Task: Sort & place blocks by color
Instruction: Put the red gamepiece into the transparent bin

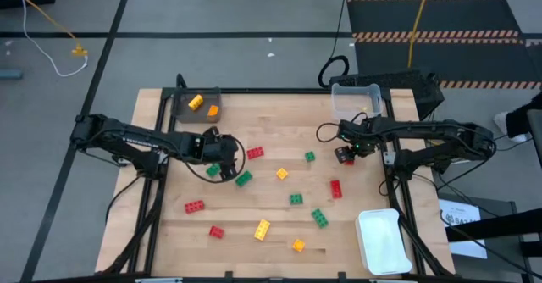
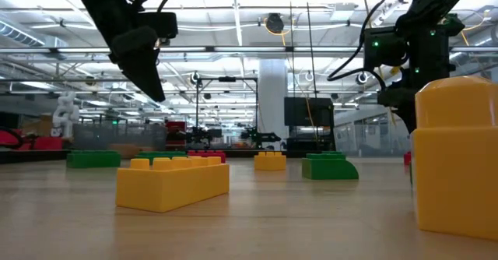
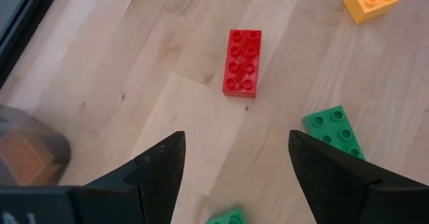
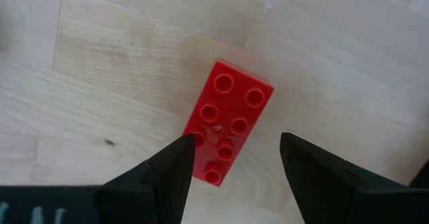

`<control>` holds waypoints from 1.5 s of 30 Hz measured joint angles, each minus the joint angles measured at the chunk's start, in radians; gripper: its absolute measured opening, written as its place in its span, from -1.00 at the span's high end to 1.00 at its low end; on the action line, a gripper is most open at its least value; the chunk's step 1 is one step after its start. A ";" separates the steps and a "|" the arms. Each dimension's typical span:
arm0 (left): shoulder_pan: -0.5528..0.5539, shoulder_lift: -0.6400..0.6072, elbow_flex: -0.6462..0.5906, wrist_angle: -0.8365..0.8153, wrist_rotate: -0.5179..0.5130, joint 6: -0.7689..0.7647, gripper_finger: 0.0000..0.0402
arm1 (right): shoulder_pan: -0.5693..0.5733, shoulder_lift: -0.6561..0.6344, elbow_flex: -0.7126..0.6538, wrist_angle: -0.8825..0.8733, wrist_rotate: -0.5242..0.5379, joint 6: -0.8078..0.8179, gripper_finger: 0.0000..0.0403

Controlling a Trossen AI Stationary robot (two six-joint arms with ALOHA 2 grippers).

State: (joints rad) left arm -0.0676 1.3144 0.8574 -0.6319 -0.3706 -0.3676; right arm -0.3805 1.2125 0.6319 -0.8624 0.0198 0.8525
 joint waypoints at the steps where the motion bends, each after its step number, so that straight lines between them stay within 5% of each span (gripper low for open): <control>1: -0.002 0.000 0.000 0.000 0.000 0.000 -0.33 | 0.000 0.000 0.000 0.002 -0.003 -0.001 -0.07; 38: -0.013 0.000 -0.020 -0.002 -0.024 -0.008 -0.33 | 0.003 0.026 -0.070 0.176 -0.050 -0.058 -0.06; 45: -0.013 0.000 -0.059 0.002 -0.024 -0.033 -0.33 | 0.002 0.024 -0.075 0.170 -0.040 -0.134 0.27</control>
State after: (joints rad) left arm -0.0807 1.3144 0.7982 -0.6303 -0.3950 -0.4003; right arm -0.3781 1.2369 0.5571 -0.6928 -0.0198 0.7187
